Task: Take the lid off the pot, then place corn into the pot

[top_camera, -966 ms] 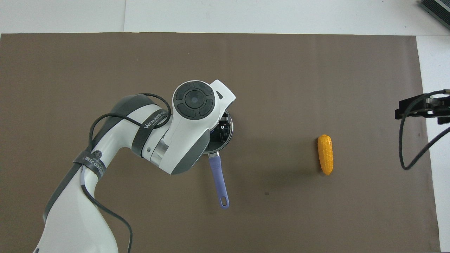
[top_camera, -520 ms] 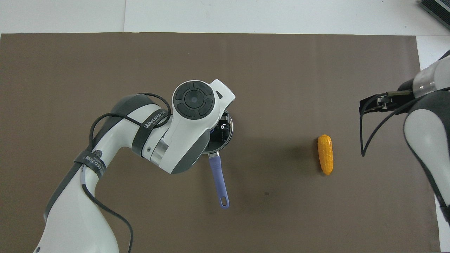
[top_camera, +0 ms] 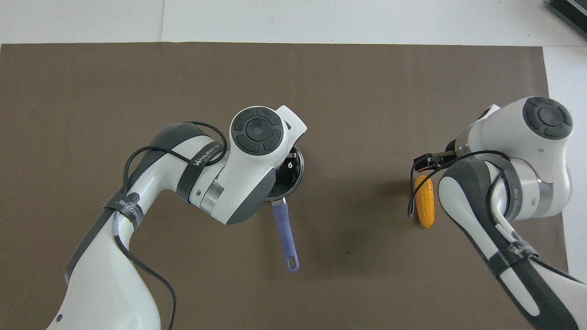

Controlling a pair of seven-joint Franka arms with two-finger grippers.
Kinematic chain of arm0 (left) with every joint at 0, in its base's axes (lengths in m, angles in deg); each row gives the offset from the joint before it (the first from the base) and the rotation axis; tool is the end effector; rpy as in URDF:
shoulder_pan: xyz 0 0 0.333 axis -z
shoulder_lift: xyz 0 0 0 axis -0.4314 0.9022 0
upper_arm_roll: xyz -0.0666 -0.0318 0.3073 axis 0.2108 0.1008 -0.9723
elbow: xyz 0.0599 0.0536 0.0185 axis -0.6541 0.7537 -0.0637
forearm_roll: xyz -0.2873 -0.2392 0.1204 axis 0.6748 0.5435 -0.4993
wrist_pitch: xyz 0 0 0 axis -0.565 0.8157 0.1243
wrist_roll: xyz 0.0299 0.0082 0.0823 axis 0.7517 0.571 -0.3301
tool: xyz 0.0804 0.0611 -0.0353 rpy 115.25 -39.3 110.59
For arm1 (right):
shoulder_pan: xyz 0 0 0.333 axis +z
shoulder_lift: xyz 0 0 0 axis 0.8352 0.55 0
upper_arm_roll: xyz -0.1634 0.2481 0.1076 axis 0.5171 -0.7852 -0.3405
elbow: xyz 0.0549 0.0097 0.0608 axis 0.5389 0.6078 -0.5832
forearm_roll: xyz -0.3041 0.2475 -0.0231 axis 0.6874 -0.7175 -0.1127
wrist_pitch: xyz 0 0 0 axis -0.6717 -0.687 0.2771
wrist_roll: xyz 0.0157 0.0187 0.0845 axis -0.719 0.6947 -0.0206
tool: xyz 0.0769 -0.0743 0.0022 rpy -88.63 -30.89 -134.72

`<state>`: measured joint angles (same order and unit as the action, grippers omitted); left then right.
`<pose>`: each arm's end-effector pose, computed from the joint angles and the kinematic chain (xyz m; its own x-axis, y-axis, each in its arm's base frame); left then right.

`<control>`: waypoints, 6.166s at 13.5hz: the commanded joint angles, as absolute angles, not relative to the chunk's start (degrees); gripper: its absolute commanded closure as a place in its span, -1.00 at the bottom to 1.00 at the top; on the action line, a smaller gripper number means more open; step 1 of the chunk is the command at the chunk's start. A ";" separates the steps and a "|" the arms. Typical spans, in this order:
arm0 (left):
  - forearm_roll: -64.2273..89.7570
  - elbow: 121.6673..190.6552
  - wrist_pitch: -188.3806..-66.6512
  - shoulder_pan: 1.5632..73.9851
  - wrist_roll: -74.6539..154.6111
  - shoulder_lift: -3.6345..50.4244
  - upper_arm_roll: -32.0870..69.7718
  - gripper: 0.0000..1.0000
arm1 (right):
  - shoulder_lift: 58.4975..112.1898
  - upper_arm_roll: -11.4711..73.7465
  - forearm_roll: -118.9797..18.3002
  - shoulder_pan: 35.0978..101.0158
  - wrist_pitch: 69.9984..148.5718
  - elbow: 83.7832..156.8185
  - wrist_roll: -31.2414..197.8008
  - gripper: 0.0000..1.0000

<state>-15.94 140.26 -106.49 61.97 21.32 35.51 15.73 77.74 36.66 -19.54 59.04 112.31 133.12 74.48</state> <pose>0.5409 -0.3936 0.4019 0.9960 -0.0665 0.0589 -0.0650 -0.9975 -0.0270 0.5679 0.0400 0.3766 0.9961 0.0604 -0.0642 0.0605 -0.9982 0.0000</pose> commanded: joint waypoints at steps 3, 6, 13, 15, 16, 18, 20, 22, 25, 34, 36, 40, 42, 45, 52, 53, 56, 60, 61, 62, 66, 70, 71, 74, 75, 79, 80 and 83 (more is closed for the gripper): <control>-18.34 139.25 -104.72 62.56 20.70 35.92 15.46 -0.03 | 75.10 36.32 -20.45 59.71 118.58 142.39 73.44 -1.00; -18.79 138.46 -104.01 62.82 20.70 36.01 15.46 0.52 | 76.33 36.32 -20.54 59.53 121.40 143.63 73.17 -1.00; -20.19 133.27 -96.72 62.12 21.05 35.31 15.11 0.80 | 77.39 36.40 -20.45 59.53 125.54 147.77 73.35 -0.37; -21.77 133.18 -95.49 61.94 21.76 35.13 14.85 0.90 | 77.56 36.40 -20.45 59.09 125.63 147.68 73.35 0.99; -21.78 133.27 -95.31 61.25 22.63 35.04 14.67 1.00 | 77.65 36.49 -20.37 59.09 125.63 147.68 73.26 1.00; -21.34 133.27 -95.22 58.53 24.30 34.17 14.76 1.00 | 77.74 36.40 -20.37 59.53 125.55 147.25 72.82 1.00; -21.25 133.27 -93.47 55.28 26.40 33.55 14.76 1.00 | 78.00 36.40 -20.28 59.71 124.58 145.58 71.34 1.00; -21.07 133.53 -91.36 52.38 31.05 32.85 14.76 1.00 | 77.30 36.49 -20.19 59.71 119.08 140.94 70.19 1.00; -21.16 134.24 -90.30 47.81 36.85 32.76 14.76 1.00 | 77.47 36.23 -20.10 61.28 110.10 130.75 65.80 1.00; -22.04 145.28 -97.56 32.25 55.93 28.55 14.59 1.00 | 86.94 36.05 -22.74 77.00 101.21 108.60 47.62 1.00; -22.04 151.87 -103.45 29.17 59.18 25.83 14.50 1.00 | 93.26 36.05 -22.74 80.87 98.66 99.30 40.78 1.00; -22.65 158.92 -110.05 25.74 61.75 23.62 14.41 1.00 | 102.68 36.05 -22.74 87.29 100.92 89.34 29.77 1.00; -22.66 161.82 -112.43 24.07 62.80 22.30 14.50 1.00 | 105.15 36.05 -22.74 89.23 103.82 88.97 27.21 1.00; -22.74 165.33 -116.90 23.98 63.33 22.65 14.41 1.00 | 105.42 36.05 -22.83 90.21 104.27 90.37 27.21 1.00; -22.74 169.39 -122.55 22.13 63.42 22.21 14.50 -0.99 | 107.18 35.88 -23.00 89.68 108.23 91.52 27.91 0.69; -22.74 168.87 -122.38 22.22 63.25 22.47 14.50 -1.00 | 107.09 35.88 -23.26 89.77 109.01 91.61 27.91 0.59; -22.74 167.47 -121.85 22.30 63.07 22.91 14.50 -1.00 | 107.00 35.79 -23.27 90.64 110.50 95.37 27.91 0.19; -22.04 161.76 -117.29 23.44 60.09 25.02 14.76 -1.00 | 106.92 35.79 -22.74 90.21 110.69 95.74 28.43 -0.68; -21.95 160.10 -115.97 23.97 59.30 25.20 14.85 -1.00 | 106.83 35.79 -22.39 90.29 110.52 95.48 28.70 -1.00; -21.17 158.60 -114.31 24.24 58.33 25.20 15.02 -1.00 | 106.57 35.79 -22.30 90.12 110.52 95.47 28.79 -1.00; -17.65 154.29 -110.53 28.01 55.86 25.11 15.11 -1.00 | 100.52 36.58 -22.04 88.28 106.31 95.83 31.25 -1.00; -17.65 146.48 -97.54 28.55 56.91 23.27 15.37 -1.00 | 92.08 36.67 -18.44 81.87 96.83 96.09 39.74 -1.00; -17.65 144.89 -94.80 28.63 57.26 23.09 15.46 -1.00 | 90.32 36.58 -18.35 80.03 94.89 96.09 41.69 -1.00; -17.65 142.85 -89.17 28.63 58.15 20.47 16.08 -1.00 | 85.93 36.67 -17.29 75.90 93.03 96.09 43.46 -1.00; -17.65 142.85 -88.28 28.63 58.15 18.97 16.43 -1.00 | 84.34 36.49 -17.38 74.57 92.15 96.00 43.55 -1.00; -16.51 143.20 -83.11 28.63 58.76 16.15 16.52 -1.00 | 78.01 36.49 -18.52 69.83 85.66 95.48 47.93 -1.00; -16.42 143.20 -82.30 28.63 59.11 15.71 16.34 -1.00 | 76.87 36.49 -18.61 69.21 84.16 95.39 48.90 -1.00; -15.98 143.12 -81.51 28.55 58.68 14.22 16.43 -1.00 | 73.53 36.58 -18.78 66.31 79.42 95.30 52.32 -1.00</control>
